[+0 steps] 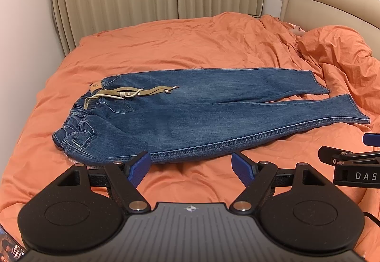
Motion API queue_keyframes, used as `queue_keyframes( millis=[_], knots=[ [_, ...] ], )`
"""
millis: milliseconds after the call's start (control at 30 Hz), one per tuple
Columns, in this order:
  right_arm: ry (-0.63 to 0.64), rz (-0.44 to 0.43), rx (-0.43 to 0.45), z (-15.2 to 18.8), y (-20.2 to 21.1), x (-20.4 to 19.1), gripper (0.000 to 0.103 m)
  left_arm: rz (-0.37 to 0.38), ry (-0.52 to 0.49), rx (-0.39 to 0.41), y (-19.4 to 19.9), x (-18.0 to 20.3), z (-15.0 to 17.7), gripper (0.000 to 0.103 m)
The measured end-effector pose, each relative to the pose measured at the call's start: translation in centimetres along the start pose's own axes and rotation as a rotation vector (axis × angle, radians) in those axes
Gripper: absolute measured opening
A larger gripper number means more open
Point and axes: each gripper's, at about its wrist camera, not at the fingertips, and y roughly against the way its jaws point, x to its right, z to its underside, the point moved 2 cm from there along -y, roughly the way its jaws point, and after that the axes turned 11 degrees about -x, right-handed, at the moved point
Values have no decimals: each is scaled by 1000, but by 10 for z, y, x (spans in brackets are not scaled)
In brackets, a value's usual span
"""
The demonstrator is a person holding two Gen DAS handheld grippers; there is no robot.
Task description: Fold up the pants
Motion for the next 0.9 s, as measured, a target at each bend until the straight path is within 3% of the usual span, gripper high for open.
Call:
queue_keyframes(
  millis=[467,667,800,900],
  knots=[
    [7,-13,6,-5,-4,5,98,-11,-16,21,-1,-10,-2,91],
    [28,-52,92,-24,-3,27,98,-122,-60,31,-3,-41,-12,91],
    [28,-156,169,-37,-12,58,98,-164,-64,39,-4,-70,-16,90],
    [75,-90,190,-49,-24,76,98,-201,-106,19,-11,-92,-21,83]
  ],
)
